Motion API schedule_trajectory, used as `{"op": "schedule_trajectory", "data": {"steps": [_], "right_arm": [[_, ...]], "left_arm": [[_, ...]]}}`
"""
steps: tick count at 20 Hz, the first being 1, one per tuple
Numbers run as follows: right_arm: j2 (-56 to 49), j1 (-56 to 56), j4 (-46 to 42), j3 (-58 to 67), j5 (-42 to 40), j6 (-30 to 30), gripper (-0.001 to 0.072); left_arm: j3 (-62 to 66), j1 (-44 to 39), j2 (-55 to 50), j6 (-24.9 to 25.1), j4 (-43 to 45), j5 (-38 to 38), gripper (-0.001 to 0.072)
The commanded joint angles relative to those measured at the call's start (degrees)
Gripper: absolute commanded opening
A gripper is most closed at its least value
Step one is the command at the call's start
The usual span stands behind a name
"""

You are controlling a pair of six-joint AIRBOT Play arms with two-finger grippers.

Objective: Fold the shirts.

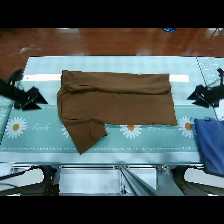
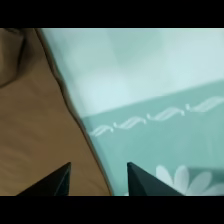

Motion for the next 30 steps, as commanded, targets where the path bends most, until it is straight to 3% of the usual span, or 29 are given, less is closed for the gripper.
{"op": "schedule_trajectory", "data": {"steps": [1,7,11,15,17,18,19,20,22,30], "right_arm": [[12.3,-5.1,10.0,-17.2,-7.9,-6.8,0.0412],[16.1,-5.5,14.7,-20.5,-5.9,-8.9,0.0412],[16.1,-5.5,17.2,-20.5,-5.9,-8.9,0.0412],[16.1,-5.7,19.9,-20.5,-5.4,-8.6,0.0412],[16.2,-8.0,21.0,-20.3,-5.5,-8.3,0.0412],[16.2,-10.2,20.7,-20.2,-5.5,-8.2,0.0412],[16.1,-12.6,18.6,-20.2,-4.9,-7.8,0.0412],[16.1,-14.6,13.2,-20.3,-3.1,-5.7,0.0412],[16.1,-15.6,4.9,-22.3,1.6,-1.2,0.0412],[8.6,-7.8,9.9,-27.2,-0.1,-2.3,0.0412]], "left_arm": [[-24.4,9.3,14.1,9.2,-17.0,11.9,0.0509],[-37.2,8.8,15.3,11.4,-17.2,13.6,0.0508],[-39.1,0.5,14.8,11.2,-20.1,19.5,0.0508],[-39.1,-9.0,10.7,6.8,-20.7,27.1,0.0508],[-39.0,-12.1,7.5,7.4,-20.7,27.5,0.0504],[-39.0,-12.9,6.3,8.3,-20.6,27.4,0.0375],[-39.0,-13.1,5.7,9.5,-20.6,27.2,0.0095],[-39.0,-13.0,5.9,9.7,-20.6,27.2,0.0019],[-38.0,-12.6,6.1,10.6,-20.6,26.4,0.0019],[-34.6,-12.7,6.2,10.8,-20.9,23.9,0.0019]]}}
